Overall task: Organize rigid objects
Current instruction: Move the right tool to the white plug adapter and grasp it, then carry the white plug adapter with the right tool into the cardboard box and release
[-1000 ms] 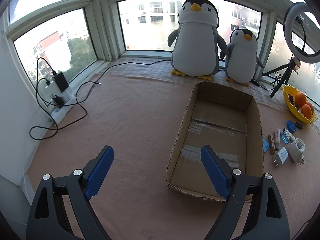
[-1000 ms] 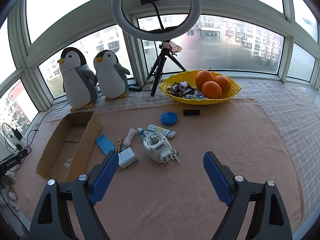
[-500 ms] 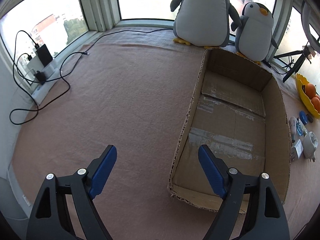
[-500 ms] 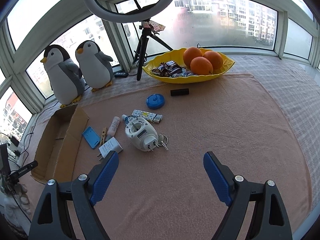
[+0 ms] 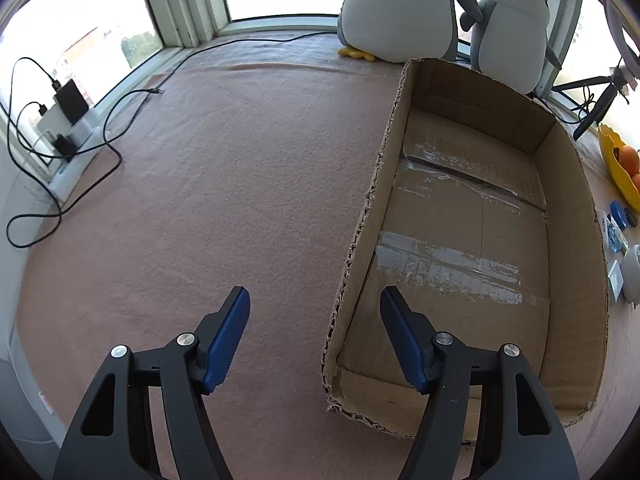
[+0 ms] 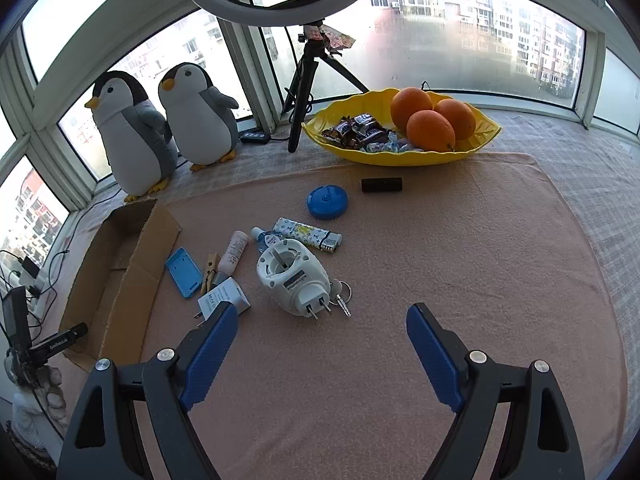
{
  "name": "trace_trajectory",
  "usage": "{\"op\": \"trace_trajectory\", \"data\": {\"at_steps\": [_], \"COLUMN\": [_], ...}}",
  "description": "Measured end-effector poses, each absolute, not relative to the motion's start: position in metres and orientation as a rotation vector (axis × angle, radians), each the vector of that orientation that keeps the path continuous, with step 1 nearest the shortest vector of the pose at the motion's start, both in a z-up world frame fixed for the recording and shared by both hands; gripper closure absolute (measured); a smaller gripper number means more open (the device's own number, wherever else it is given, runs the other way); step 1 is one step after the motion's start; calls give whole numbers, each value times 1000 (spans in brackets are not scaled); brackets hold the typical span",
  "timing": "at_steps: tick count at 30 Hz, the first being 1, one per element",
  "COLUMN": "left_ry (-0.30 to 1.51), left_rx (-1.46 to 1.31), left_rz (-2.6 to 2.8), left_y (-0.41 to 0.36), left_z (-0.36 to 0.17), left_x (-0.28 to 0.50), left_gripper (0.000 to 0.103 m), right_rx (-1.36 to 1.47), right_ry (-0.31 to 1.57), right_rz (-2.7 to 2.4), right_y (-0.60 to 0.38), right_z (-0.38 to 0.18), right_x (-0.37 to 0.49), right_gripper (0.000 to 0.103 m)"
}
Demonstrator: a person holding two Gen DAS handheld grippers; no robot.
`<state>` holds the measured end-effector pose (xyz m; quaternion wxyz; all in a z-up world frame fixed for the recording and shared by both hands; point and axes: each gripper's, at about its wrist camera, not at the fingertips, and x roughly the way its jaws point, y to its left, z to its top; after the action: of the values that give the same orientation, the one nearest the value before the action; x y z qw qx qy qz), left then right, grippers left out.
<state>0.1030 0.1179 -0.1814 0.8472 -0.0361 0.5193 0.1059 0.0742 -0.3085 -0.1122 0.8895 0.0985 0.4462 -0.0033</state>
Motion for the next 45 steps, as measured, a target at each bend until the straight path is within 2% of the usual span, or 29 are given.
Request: {"op": "trace_trajectory", "data": {"at_steps": [5,7,12,24,33,45], "left_ry": [1104,1105,1102,1094,1092,1089], "left_rx": [-71,-71,-73,-82,-88,-90], "left_rz": [217,214,202,191,190,187], "left_y": [114,113,111,110,110,111], "left_z": [-187,-188,-189,-190,-191,-191], "left_x": [103,103,103,105,105,104], "left_gripper": [38,38,39,38,38,38], "right_rx": [195,179,145,55,38,274], "right_ry": [970,999,1100,1275,1314,1244], "right_rz": [39,55,98,159,184,170], "right_y": [-306,-304,-302,-293,-286,-312], "right_z": [-119,-124,-140,-168,-172,-165], "right_x": [104,117,150,184,186,163], "right_gripper": [24,28,48,70,75,85]}}
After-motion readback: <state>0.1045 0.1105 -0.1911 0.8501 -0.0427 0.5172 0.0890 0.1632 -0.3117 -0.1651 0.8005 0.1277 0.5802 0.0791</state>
